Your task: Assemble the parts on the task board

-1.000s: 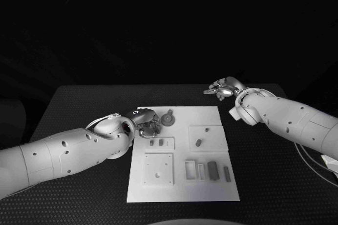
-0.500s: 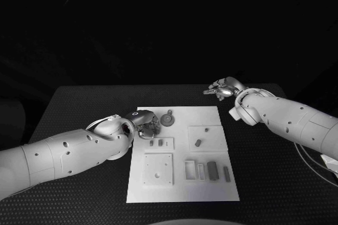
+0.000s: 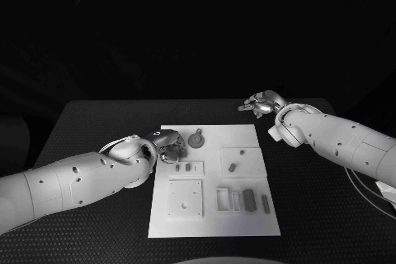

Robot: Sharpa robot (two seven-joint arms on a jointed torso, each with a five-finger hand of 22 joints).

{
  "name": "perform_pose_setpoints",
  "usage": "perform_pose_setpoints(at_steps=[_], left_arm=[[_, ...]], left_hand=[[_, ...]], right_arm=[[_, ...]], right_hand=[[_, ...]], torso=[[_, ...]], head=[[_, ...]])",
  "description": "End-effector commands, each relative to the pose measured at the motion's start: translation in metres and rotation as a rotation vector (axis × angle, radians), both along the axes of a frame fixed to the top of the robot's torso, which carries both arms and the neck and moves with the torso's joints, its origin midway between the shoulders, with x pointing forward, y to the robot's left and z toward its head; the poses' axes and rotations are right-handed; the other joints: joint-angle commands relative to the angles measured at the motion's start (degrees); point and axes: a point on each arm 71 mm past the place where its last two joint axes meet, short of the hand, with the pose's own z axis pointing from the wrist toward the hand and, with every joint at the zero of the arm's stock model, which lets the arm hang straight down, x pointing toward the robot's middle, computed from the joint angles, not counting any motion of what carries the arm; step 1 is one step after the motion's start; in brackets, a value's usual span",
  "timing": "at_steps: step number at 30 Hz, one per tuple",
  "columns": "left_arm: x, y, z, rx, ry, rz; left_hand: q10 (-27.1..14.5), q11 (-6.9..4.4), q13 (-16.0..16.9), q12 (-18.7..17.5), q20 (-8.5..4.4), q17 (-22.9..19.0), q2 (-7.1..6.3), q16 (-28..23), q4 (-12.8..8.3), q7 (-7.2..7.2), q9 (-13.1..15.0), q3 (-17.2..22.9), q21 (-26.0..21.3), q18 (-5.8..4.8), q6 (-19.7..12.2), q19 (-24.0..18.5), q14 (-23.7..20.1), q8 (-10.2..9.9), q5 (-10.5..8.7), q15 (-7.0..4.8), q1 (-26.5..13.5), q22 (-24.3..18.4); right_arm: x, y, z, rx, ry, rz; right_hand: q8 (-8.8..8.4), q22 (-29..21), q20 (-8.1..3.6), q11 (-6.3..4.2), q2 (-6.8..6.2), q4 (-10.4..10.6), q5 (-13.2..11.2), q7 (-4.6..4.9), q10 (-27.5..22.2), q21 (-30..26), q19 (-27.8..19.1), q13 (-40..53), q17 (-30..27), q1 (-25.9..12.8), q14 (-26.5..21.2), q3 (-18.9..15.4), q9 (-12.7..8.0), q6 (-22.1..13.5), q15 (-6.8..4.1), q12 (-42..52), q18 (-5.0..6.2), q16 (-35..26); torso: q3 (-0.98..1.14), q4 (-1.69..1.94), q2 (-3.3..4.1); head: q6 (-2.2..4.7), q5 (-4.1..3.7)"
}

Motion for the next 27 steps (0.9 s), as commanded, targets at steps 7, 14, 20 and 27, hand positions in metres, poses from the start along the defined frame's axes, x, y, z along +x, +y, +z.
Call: perform_pose_setpoints(at_steps=[7,14,20,27], left_arm=[[0.000,0.006,-0.004,-0.004,0.009,0.022],[0.002,0.013,-0.003,-0.013,0.000,0.043],[0.005,0.024,-0.002,-0.027,-0.009,0.077],[0.013,0.045,0.004,-0.089,-0.010,0.157]], left_hand=[[-0.88,0.08,-0.15,-0.22,0.01,0.12,-1.09,0.25,-0.16,0.79,-0.46,0.07,-0.30,1.24,-2.23,-0.08,-0.37,-1.15,0.10,0.42,0.34,1.16],[-1.13,0.16,-0.15,-0.17,0.14,0.16,-1.40,0.32,-0.16,1.04,-0.92,0.09,-0.38,1.40,-4.74,0.02,-0.35,-2.23,0.09,0.50,0.57,1.17],[-1.28,0.20,-0.16,-0.18,0.18,0.17,-1.64,0.35,-0.10,1.13,-1.08,0.08,-0.41,1.45,-5.90,0.09,-0.32,-2.68,0.09,0.53,0.64,1.17],[-1.89,0.40,-0.27,-0.33,0.33,0.11,-2.08,0.20,-0.10,1.23,-0.93,0.23,-0.59,1.46,-5.80,-0.13,-0.55,-2.43,0.09,0.73,0.85,1.14]], right_arm=[[-0.002,0.001,0.000,0.003,0.002,0.024],[-0.002,0.002,0.000,0.005,0.004,0.028],[-0.004,0.000,0.000,0.005,-0.001,0.028],[-0.009,0.000,0.002,0.015,-0.007,0.073]], right_hand=[[0.36,0.07,0.14,-0.32,0.18,-0.10,0.02,0.22,-8.76,-0.29,-0.28,-0.10,-0.09,-0.11,0.08,0.27,-0.07,0.47,-0.46,0.22,0.85,0.32],[0.35,0.08,0.13,-0.32,0.17,-0.13,0.02,0.22,-8.78,-0.30,-0.29,-0.11,-0.11,-0.07,0.07,0.28,-0.07,0.45,-0.46,0.22,0.85,0.32],[0.36,0.09,0.12,-0.32,0.16,-0.29,0.02,0.23,-8.81,-0.32,-0.31,-0.17,-0.15,0.19,0.04,0.36,-0.09,0.42,-0.46,0.23,0.85,0.32],[0.52,0.10,0.16,-0.27,0.43,-0.75,0.03,0.25,-9.36,-0.61,-0.83,-0.57,-0.45,2.32,-0.44,0.75,-0.08,0.50,-0.40,-0.05,0.85,0.00]], torso=[[-0.02,0.01,-0.01],[-0.02,0.00,-0.01],[0.00,-0.02,0.00],[0.02,0.00,-0.03]], head=[[0.01,0.09],[0.26,0.15],[0.39,0.20],[0.56,0.26]])
